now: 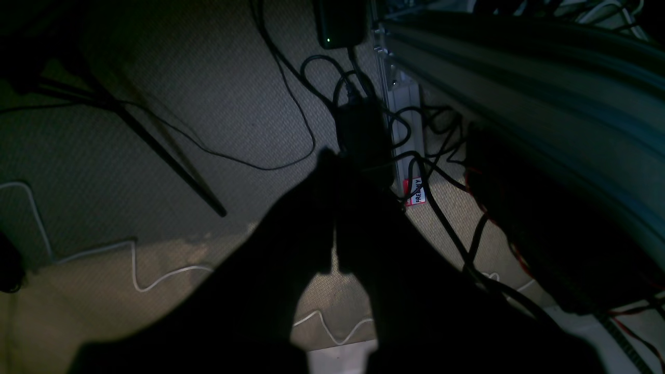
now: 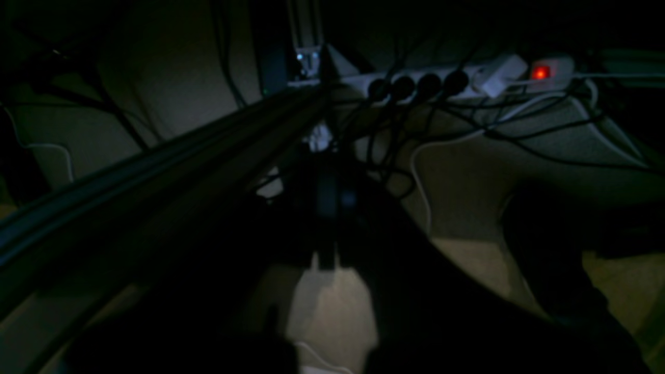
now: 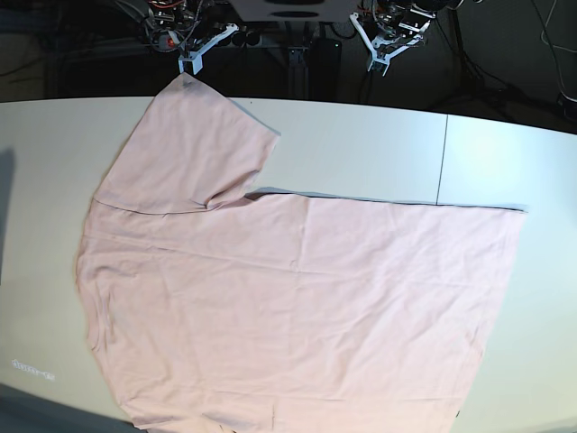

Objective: Fold the T-shirt properly
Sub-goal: 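Move the right gripper down toward the shirt's shoulder corner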

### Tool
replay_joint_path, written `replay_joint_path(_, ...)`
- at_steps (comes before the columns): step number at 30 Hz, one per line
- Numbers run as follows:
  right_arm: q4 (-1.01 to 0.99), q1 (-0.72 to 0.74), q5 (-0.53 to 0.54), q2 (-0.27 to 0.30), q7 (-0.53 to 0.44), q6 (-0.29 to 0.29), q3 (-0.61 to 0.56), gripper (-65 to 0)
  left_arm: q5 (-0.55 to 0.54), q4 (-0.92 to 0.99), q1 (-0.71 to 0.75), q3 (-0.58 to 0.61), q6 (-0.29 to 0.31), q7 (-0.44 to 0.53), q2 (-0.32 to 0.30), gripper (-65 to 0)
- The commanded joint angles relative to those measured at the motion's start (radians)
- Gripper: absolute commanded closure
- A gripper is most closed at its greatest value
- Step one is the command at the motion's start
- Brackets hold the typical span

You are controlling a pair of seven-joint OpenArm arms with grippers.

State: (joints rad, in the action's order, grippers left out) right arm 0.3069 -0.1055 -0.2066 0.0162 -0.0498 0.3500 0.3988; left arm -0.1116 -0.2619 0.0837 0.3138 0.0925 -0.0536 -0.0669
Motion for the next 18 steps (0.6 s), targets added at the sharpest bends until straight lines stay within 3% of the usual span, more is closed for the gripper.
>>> replay_joint_path(1, 0.006, -0.004, 0.005, 0.003, -0.014, -0.055, -0.001, 0.0, 0.001, -0.007, 0.0, 0.0, -0.021, -0.002, -0.003, 0.0)
replay_joint_path(8, 0.013, -0.009, 0.005, 0.003, -0.014, -0.055, -0.001, 0.0, 0.0, -0.007, 0.003, 0.0, -0.021, -0.003, -0.002, -0.1)
replay_joint_path(11, 0.013, -0.01, 0.005, 0.003, -0.014, -0.055, -0.001, 0.0, 0.0, -0.007, 0.003, 0.0, -0.021, -0.016, -0.002, -4.2)
replay_joint_path(15, 0.013, -0.014, 0.005, 0.003, -0.014, -0.055, -0.001, -19.3, -0.004, -0.007, 0.003, 0.0, -0.021, -0.058, -0.003, -16.1)
replay_joint_path(18, 0.013, -0.017, 0.005, 0.003, -0.014, -0.055, -0.001, -28.0, -0.004, -0.007, 0.003, 0.0, -0.021, -0.059, -0.003, -16.8)
